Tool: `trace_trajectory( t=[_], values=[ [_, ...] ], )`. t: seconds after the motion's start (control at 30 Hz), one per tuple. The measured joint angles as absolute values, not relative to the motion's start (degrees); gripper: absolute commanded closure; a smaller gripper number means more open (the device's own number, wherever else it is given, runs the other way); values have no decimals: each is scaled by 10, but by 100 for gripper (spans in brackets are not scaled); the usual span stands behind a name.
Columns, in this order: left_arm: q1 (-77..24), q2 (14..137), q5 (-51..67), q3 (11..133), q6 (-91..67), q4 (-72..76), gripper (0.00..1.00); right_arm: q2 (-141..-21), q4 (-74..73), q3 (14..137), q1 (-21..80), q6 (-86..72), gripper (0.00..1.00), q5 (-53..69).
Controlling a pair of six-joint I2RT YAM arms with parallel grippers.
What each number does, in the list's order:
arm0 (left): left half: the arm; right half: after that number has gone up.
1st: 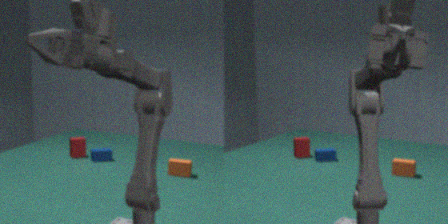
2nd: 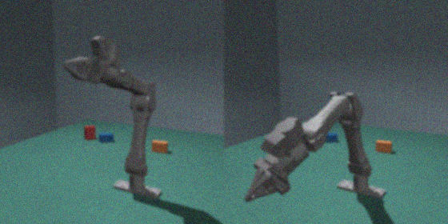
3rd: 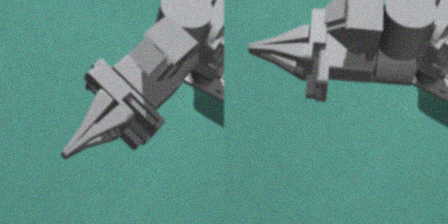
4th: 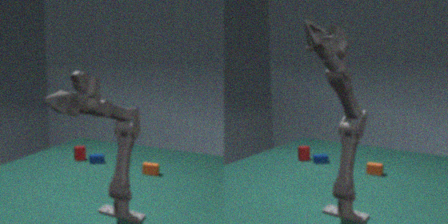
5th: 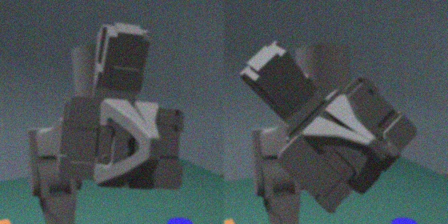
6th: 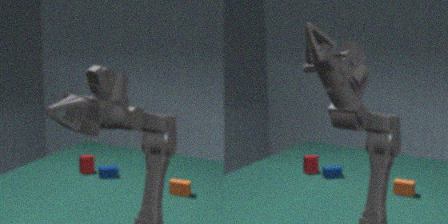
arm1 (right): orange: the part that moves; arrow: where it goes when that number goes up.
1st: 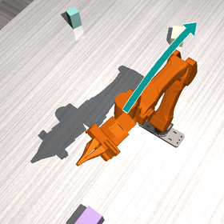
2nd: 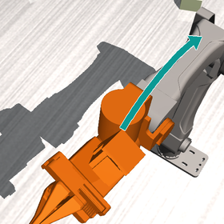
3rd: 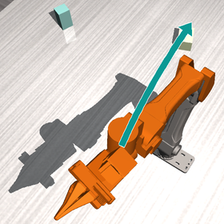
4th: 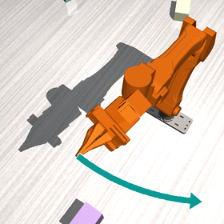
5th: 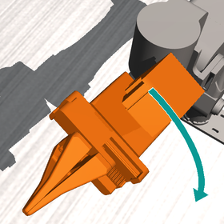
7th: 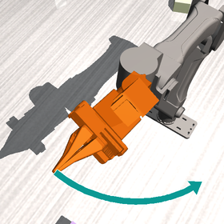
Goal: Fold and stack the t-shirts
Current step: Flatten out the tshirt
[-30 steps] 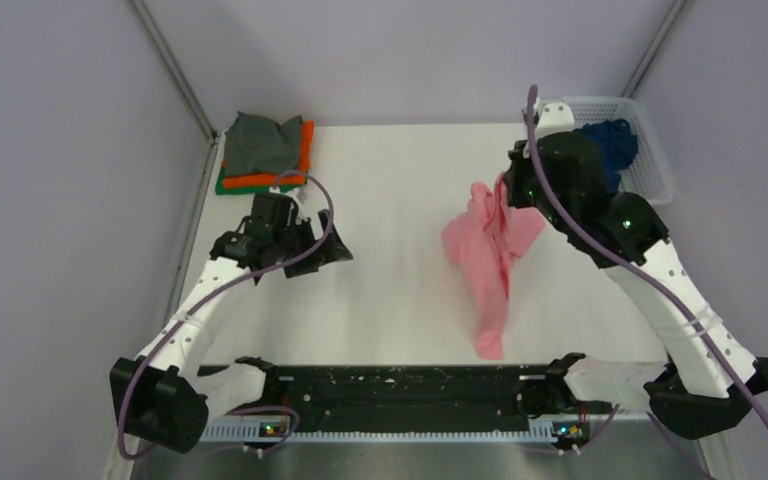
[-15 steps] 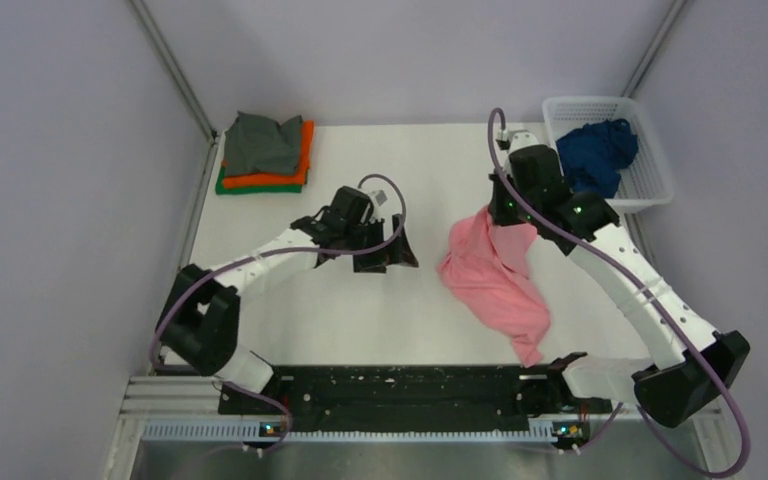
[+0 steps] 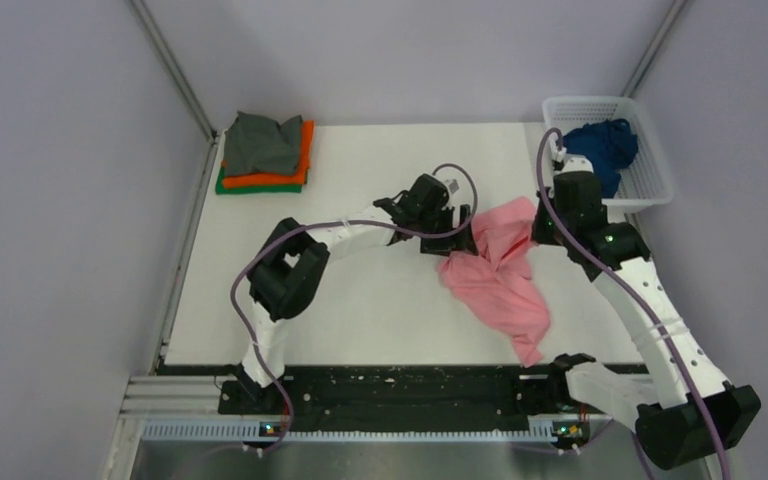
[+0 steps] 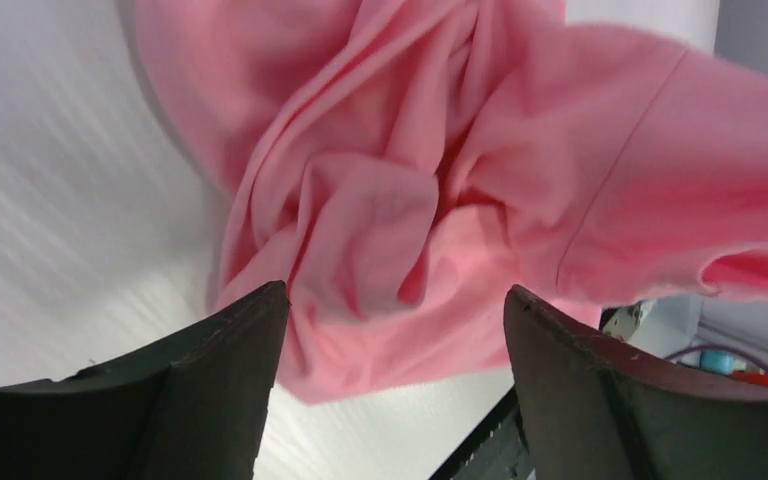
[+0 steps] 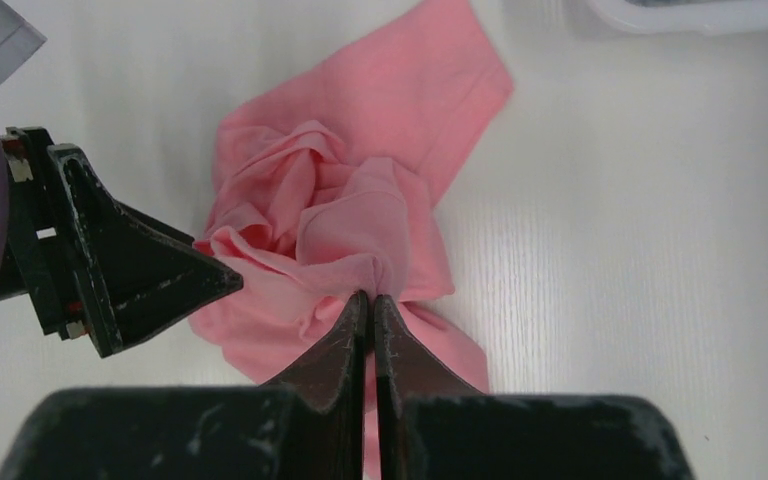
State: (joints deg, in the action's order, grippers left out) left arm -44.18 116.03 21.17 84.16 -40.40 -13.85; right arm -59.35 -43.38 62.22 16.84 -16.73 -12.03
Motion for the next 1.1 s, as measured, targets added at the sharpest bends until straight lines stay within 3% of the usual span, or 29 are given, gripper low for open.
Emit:
trace_trajectory(
  t=[0.1,0.17,0.27,0.47,0.57,0.9,1.1],
  values=[
    [-449,1191,189,891,-397,-147,36,-580,-435,610,152,-167,100,-122],
    [-453,1212,172,920,-389,-152,55,-574,-439,606,148,-167,100,-122],
    [-456,1238,162,944,-381,-164,100,-571,-441,604,143,-168,100,-122],
    [-459,1245,140,945,-371,-199,100,-569,-441,604,134,-167,100,-136],
    [-457,1189,100,905,-363,-204,100,-565,-442,606,121,-167,100,-168],
    [-340,746,-119,828,-294,-196,100,-538,-402,729,102,-150,100,-268],
    [-306,623,-206,881,-225,-202,100,-519,-336,830,101,-114,100,-269]
  ],
)
